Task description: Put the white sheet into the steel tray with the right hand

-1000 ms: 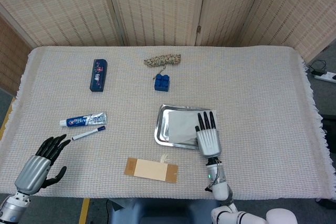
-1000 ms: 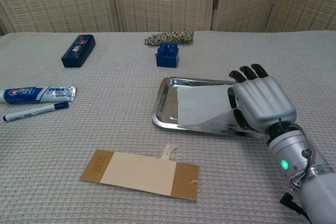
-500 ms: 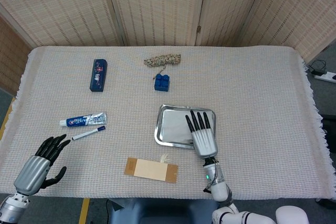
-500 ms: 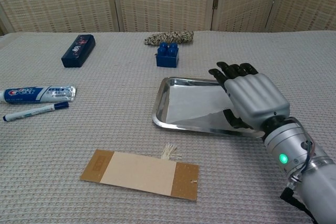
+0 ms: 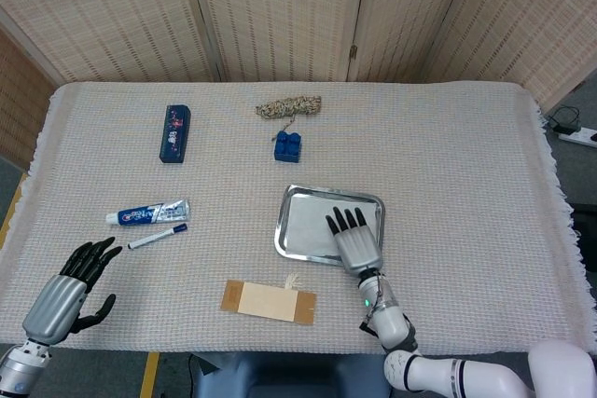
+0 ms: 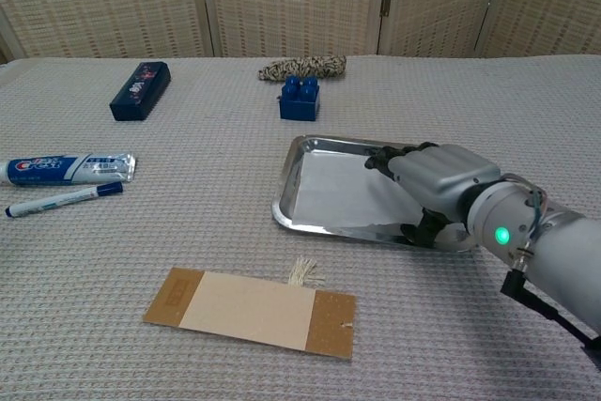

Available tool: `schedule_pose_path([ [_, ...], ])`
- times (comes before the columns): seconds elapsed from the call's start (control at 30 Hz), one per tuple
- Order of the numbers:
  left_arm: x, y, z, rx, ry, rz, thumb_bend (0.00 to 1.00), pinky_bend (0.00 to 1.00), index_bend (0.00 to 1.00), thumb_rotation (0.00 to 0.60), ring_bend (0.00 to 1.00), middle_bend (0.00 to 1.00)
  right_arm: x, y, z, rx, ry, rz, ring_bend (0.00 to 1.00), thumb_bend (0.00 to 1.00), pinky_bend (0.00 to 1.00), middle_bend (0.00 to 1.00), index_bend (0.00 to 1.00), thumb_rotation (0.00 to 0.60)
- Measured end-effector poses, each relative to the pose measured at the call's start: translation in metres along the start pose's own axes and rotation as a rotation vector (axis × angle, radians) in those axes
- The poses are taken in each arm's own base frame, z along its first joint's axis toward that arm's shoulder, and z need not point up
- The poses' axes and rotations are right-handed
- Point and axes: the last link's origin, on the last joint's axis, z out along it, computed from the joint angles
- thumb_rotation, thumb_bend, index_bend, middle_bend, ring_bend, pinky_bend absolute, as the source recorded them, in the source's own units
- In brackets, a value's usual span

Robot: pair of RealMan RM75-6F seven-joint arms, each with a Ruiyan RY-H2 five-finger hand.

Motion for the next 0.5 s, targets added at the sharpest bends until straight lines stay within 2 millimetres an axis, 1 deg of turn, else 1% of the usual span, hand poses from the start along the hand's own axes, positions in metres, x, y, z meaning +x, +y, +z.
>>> schedule_pose_path([
  [0.07,0.0,0.0,0.0,-0.002,0.002,0.0,0.53,0.0,0.0,0.6,0.0,0.0,0.013,0.005,-0.005,0.014,0.005,0.006,0.0,0.48,0.0,0.0,0.0,0.6],
  [0.23,-0.001,0.001,0.0,-0.003,-0.002,0.006,0.53,0.0,0.0,0.6,0.0,0.0,0.027,0.016,-0.011,0.018,0.01,0.016,0.0,0.48,0.0,0.0,0.0,0.6],
  [0.37,-0.001,0.001,0.0,-0.003,-0.002,0.008,0.53,0.0,0.0,0.6,0.0,0.0,0.029,0.02,-0.013,0.023,-0.016,0.018,0.0,0.48,0.0,0.0,0.0,0.6],
  [0.5,-0.002,0.002,0.0,-0.003,-0.003,0.01,0.53,0.0,0.0,0.6,0.0,0.0,0.028,0.019,-0.01,0.027,-0.06,0.016,0.0,0.48,0.0,0.0,0.0,0.6],
])
